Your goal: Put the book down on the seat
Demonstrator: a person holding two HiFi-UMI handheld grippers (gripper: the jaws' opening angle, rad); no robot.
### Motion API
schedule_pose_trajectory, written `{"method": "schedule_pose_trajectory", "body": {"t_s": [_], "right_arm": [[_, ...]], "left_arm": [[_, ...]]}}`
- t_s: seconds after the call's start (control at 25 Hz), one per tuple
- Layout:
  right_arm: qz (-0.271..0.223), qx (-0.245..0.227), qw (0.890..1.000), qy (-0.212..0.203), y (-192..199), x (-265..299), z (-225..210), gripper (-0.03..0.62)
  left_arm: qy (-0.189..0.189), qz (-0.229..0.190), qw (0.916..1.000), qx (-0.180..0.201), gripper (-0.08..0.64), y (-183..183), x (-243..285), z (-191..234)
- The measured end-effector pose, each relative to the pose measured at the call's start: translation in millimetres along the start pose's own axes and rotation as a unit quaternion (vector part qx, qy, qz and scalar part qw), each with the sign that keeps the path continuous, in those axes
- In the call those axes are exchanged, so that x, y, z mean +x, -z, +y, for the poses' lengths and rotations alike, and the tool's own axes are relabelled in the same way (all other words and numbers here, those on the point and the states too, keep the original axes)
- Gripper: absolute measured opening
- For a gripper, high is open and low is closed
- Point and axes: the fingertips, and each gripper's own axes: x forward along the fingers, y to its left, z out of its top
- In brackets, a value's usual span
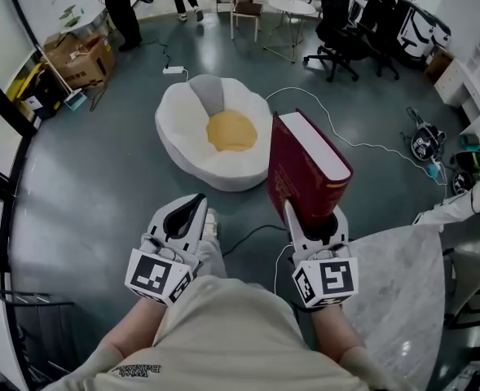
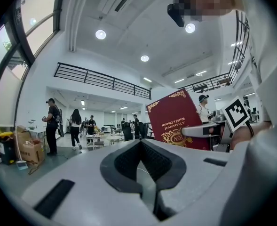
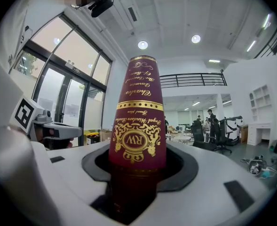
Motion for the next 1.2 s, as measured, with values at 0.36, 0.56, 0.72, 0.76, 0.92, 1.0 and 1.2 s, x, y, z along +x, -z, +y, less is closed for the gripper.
{"method": "schedule_pose_trajectory", "body": {"t_s": [0.36,0.56,0.72,0.76,0.92,1.0,1.2], "right_arm": [[0.025,0.014,1.0,0.005,14.8,88.0,-5.3,0.218],[0.041,0.02,0.999,0.005,18.6,151.2,-2.0,0.218],[0.051,0.024,0.998,0.005,15.9,207.7,-2.7,0.218],[0.053,0.024,0.998,0.006,14.6,220.7,-3.1,0.218],[0.06,0.02,0.998,0.014,8.5,269.4,-7.0,0.218],[0.06,0.018,0.998,0.017,4.3,293.3,-9.3,0.218],[0.061,0.015,0.997,0.035,-5.3,343.7,-17.6,0.218]], "left_arm": [[0.003,0.008,0.9999,-0.013,0.003,9.6,58.4,71.4],[0.005,0.015,0.9997,-0.02,0.003,10.0,94.9,125.3],[0.015,0.021,0.9994,-0.022,0.003,6.5,132.4,169.4],[0.017,0.022,0.9993,-0.023,0.004,5.7,141.2,179.8],[0.023,0.024,0.9991,-0.027,0.003,2.9,174.8,219.5],[0.027,0.025,0.9989,-0.029,0.003,1.3,191.7,239.3],[0.047,0.021,0.9982,-0.031,0.003,-4.4,229.3,278.9]]}}
